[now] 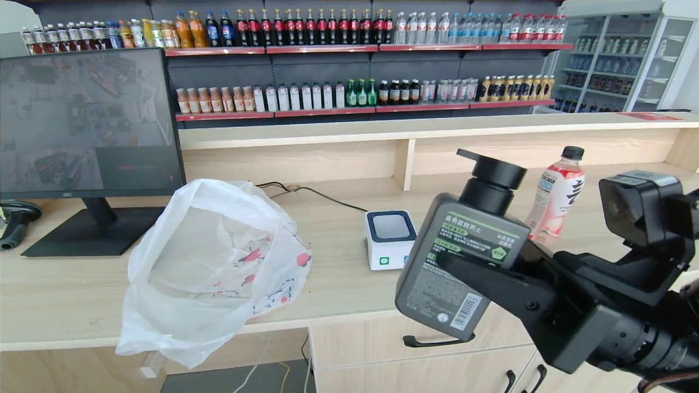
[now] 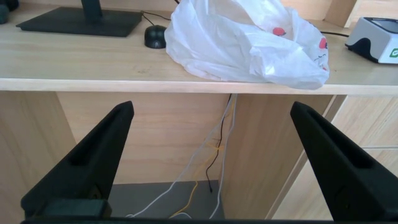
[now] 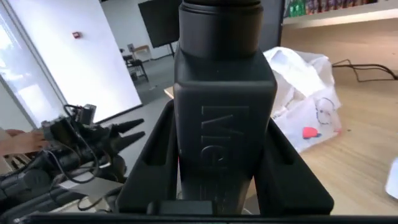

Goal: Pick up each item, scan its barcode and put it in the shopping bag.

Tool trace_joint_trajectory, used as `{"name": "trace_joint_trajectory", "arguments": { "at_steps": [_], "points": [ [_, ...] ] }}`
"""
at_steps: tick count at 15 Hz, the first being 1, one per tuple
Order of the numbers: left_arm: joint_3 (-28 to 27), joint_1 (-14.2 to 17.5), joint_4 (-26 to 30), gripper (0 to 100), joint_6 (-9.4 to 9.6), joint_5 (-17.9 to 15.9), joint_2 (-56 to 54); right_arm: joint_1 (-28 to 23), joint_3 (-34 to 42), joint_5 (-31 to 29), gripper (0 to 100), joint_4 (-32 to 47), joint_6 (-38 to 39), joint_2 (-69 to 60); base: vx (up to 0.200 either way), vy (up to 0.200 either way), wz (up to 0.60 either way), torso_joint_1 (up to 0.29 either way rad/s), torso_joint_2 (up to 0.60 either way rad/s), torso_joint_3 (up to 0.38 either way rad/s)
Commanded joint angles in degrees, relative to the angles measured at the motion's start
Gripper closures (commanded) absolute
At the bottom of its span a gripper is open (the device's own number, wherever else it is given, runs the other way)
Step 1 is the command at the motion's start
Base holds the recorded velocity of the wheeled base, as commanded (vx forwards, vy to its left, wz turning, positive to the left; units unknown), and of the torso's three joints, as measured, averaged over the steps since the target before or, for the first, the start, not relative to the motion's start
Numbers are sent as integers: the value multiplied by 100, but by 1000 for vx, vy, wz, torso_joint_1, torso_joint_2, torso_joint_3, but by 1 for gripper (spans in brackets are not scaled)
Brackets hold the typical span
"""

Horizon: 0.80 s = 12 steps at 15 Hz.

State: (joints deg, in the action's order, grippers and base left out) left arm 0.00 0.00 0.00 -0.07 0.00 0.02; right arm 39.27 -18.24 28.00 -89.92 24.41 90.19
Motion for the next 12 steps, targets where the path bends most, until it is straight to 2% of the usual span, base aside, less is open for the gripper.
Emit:
{"name": "trace_joint_trajectory", "arguments": {
  "at_steps": [1,2,5,6,8,9,10,12],
  "points": [
    [0,0,0,0,-1,0,-2,-341,453,-102,100,-8,-533,298,0,0,0,0,0,0],
    [0,0,-9,0,-1,0,-2,-490,514,-207,100,-8,-815,359,0,0,0,0,0,0],
    [0,0,0,0,-1,0,-2,-745,409,-1113,100,-8,-1491,553,0,0,0,0,0,0],
    [0,0,-9,0,-1,0,-2,-754,409,-1992,100,-8,-1729,544,0,0,0,0,0,0],
    [0,0,0,0,-1,0,-2,-771,382,-2818,100,-8,-2159,570,0,0,0,0,0,0],
    [0,0,-9,0,-1,0,-2,-965,391,-3266,100,-8,-2318,597,0,0,0,0,0,0],
    [0,0,-9,0,-1,0,-2,-1237,374,-3451,100,-8,-2528,623,0,0,0,0,0,0],
    [0,0,-9,0,7,0,-2,-1343,294,-3433,100,-8,-2731,641,0,0,0,0,0,0]
  ]
}}
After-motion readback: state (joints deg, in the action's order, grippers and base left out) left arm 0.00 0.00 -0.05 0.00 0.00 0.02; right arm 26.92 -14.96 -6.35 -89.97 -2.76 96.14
